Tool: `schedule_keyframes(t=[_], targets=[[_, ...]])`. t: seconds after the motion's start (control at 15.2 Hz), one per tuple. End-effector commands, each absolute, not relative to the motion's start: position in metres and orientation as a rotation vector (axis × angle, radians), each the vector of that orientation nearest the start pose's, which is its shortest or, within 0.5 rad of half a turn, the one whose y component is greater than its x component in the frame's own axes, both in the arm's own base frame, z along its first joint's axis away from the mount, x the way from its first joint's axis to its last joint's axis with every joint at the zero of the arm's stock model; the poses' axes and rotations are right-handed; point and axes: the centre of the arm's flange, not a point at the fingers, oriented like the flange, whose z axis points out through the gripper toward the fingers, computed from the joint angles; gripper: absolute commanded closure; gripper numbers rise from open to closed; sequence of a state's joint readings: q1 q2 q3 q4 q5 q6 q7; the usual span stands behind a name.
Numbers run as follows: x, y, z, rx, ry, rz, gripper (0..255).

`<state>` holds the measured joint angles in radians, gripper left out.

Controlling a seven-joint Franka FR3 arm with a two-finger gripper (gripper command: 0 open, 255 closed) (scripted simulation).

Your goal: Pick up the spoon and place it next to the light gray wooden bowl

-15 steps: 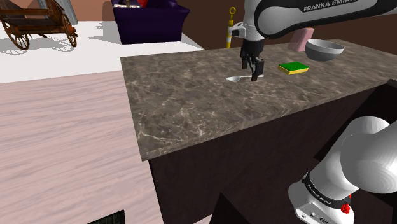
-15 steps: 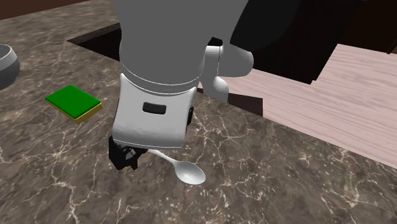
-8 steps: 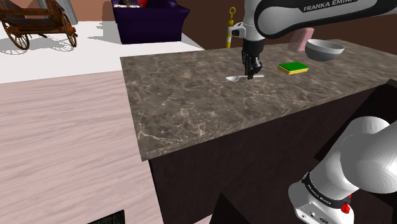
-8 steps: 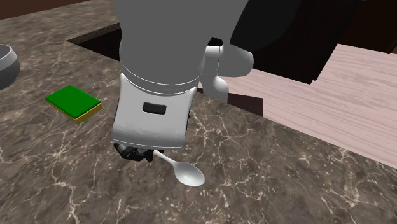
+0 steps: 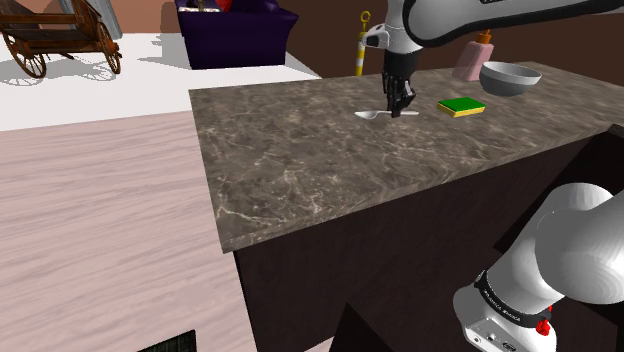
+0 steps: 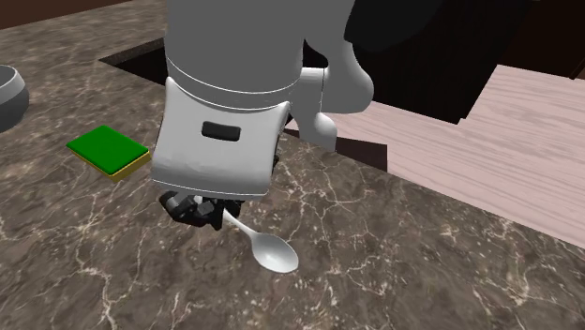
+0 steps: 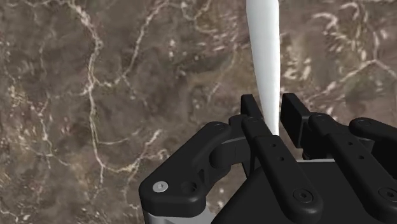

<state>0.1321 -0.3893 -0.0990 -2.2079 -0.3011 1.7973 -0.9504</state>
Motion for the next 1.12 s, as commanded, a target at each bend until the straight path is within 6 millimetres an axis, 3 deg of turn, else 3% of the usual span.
schedule_keyframes(t=[0.0, 1.06], targets=[[0.437, -0.015, 0.545, -2.891, -1.699, 0.222, 255], [0.437, -0.015, 0.63, -2.891, -1.699, 0.222, 255]])
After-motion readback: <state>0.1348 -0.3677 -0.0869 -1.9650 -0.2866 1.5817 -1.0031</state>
